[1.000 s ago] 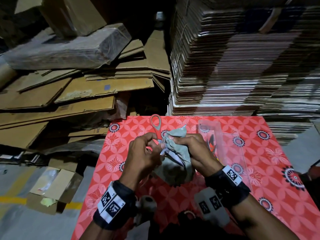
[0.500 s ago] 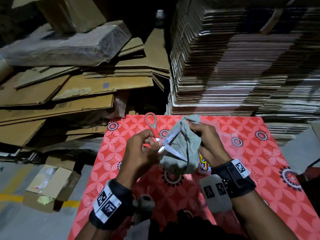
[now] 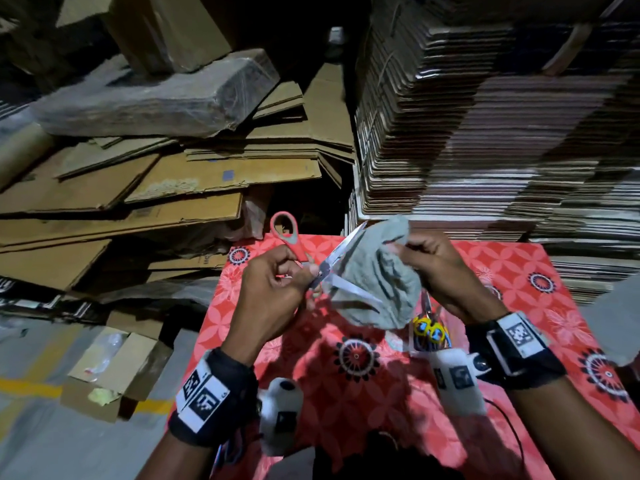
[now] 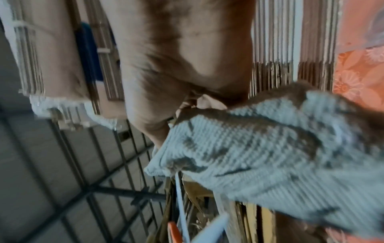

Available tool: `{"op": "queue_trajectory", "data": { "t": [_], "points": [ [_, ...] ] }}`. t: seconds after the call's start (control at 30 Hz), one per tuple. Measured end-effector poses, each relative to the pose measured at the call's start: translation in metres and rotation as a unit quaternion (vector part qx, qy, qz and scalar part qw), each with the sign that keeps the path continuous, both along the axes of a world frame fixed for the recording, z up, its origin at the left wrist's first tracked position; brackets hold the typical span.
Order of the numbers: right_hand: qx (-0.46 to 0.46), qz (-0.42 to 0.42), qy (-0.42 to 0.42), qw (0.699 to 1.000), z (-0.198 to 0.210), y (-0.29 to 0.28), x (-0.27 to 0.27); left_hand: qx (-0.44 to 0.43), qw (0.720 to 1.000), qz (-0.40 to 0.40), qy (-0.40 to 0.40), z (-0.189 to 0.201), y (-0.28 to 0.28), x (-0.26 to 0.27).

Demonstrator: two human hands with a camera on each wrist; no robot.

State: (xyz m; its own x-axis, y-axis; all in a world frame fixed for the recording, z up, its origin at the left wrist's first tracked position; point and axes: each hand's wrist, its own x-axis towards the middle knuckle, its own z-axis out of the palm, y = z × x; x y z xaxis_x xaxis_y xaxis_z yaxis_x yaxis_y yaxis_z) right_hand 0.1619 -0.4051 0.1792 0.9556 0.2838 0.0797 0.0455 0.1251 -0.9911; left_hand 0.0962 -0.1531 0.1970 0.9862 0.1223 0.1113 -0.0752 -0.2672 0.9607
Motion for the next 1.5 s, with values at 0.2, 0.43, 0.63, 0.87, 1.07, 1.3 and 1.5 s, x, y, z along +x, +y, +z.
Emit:
{"op": "queue_trajectory", "data": {
  "t": [0.2, 0.43, 0.63, 0.87, 1.07, 1.3, 1.5],
  "points": [
    [-0.042, 0.096, 0.025, 0.994, 0.005, 0.02, -0.004, -0.049, 0.999, -0.021, 0.009, 0.005, -0.01, 0.002],
    [-0.082, 0.183, 0.041, 0.979, 0.022, 0.03, -0.01, -0.037, 0.999, -0.025, 0.005, 0.006, -0.011, 0.006],
    [-0.11, 0.137, 0.017, 0.984, 0.013, 0.049, -0.014, -0.009, 1.0, -0.006, 0.01, -0.002, -0.02, 0.011],
    [-0.073, 0.155, 0.064, 0.983, 0.013, 0.056, -0.02, -0.045, 0.998, -0.032, 0.016, 0.002, -0.013, 0.003],
    [-0.065, 0.166, 0.17, 0.969, 0.007, 0.054, -0.019, -0.036, 0.999, -0.002, 0.035, -0.003, -0.015, 0.0],
    [-0.061, 0.145, 0.243, 0.957, -0.005, 0.047, -0.025, -0.027, 0.999, 0.022, 0.02, -0.015, -0.027, -0.005],
    [-0.072, 0.126, 0.257, 0.956, -0.014, 0.04, -0.033, -0.019, 0.999, 0.023, 0.023, -0.021, -0.029, -0.008]
  ]
}}
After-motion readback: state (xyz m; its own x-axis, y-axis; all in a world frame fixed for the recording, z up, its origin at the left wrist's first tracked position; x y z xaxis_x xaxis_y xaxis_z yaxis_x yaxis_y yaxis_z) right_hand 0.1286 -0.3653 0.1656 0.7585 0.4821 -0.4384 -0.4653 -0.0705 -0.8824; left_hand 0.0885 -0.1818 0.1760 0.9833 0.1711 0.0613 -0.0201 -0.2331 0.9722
